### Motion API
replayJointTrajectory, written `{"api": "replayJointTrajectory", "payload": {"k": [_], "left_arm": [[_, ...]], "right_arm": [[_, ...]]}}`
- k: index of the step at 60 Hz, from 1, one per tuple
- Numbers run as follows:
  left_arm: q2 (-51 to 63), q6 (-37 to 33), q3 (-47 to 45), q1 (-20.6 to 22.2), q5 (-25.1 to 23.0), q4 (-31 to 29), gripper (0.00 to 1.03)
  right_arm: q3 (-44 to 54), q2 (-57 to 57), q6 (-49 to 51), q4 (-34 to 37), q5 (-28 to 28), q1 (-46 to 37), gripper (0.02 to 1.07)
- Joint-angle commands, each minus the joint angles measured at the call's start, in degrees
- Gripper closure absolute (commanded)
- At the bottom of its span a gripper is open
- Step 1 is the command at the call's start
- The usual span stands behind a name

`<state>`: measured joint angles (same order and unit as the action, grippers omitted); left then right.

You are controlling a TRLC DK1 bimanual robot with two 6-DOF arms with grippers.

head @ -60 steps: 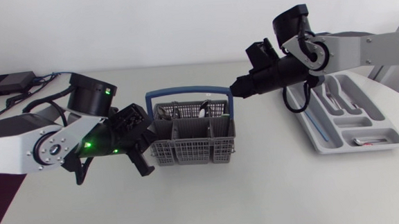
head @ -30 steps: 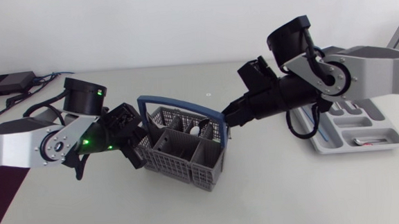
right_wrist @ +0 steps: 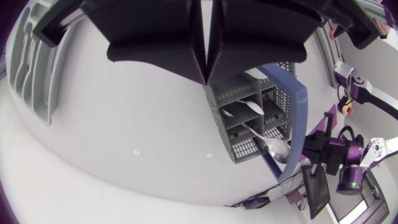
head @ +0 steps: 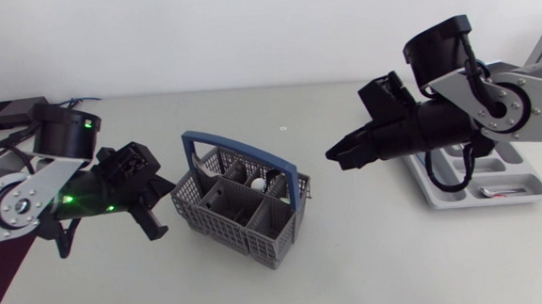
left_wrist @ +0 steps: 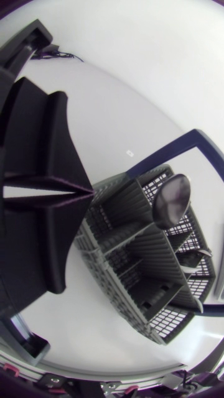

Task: Unload the cutlery basket into the drawer organizer.

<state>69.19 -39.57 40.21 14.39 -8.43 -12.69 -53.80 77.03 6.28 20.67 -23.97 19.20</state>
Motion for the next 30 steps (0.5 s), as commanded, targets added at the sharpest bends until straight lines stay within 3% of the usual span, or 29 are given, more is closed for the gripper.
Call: {"api": "replayJointTrajectory", "payload": {"k": [1,20,30], "left_arm": [[-4.76,-2.00,-2.94,-1.12,-1.51,-2.43,1.00],[-7.05,-3.14,-6.90,-1.82,-2.21,-3.84,1.00],[-1.16,-2.26,-6.98,-0.77,-2.21,0.73,1.00]], "right_arm": [[1.59,2.86,1.01,-1.24,0.59,-0.83,1.01],[-2.27,14.64,0.57,-5.64,1.73,-1.36,1.01],[-5.09,18.59,-0.31,-5.64,1.55,0.05,1.01]]}}
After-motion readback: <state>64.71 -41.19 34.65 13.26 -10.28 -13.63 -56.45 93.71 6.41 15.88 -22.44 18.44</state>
